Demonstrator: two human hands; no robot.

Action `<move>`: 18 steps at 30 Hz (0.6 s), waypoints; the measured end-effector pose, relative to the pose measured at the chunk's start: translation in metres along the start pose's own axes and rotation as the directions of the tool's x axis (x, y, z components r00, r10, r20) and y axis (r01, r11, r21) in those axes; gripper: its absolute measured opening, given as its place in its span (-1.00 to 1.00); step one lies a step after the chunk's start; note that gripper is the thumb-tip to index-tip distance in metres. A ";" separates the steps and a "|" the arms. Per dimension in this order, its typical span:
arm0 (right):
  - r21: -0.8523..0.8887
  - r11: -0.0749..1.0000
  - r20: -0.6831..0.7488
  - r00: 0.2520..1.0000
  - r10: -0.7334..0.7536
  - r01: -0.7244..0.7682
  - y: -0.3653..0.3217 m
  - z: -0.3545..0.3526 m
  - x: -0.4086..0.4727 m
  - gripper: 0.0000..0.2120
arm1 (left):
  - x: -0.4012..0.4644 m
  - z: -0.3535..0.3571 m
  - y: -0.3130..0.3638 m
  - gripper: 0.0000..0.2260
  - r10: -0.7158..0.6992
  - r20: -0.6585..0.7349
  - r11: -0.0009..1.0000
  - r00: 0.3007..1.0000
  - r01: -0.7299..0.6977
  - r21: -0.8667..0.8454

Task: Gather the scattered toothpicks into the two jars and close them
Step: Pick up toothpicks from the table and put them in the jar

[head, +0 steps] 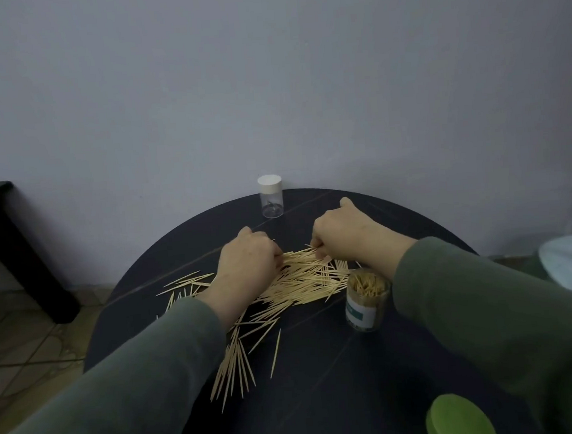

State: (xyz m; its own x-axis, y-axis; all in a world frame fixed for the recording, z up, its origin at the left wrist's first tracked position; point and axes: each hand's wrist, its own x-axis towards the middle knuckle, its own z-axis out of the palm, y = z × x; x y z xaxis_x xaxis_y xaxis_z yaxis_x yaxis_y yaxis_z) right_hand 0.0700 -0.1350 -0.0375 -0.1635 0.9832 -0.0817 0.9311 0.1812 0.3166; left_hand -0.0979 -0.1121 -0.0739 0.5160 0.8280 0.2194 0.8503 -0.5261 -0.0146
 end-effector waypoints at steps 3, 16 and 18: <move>0.041 0.999 -0.039 0.999 0.029 -0.028 0.006 0.001 -0.008 -0.75 | -0.005 -0.003 0.001 -0.77 -0.016 -0.010 1.000 1.000 0.016 -0.016; 0.327 0.934 -0.222 0.949 0.226 -0.146 0.024 0.007 -0.060 -0.76 | -0.021 -0.013 0.021 -0.79 -0.182 0.050 0.958 0.982 0.188 -0.218; 0.338 0.929 -0.226 0.945 0.237 -0.152 0.024 0.010 -0.067 -0.75 | -0.025 -0.013 0.026 -0.79 -0.205 0.050 0.945 0.977 0.211 -0.250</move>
State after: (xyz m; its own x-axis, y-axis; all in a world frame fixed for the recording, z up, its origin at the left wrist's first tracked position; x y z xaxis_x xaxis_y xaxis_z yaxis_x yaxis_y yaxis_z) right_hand 0.1069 -0.1962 -0.0342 -0.0070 0.9774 0.2112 0.9999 0.0101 -0.0134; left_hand -0.0895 -0.1488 -0.0673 0.3350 0.9271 0.1684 0.8867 -0.3706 0.2764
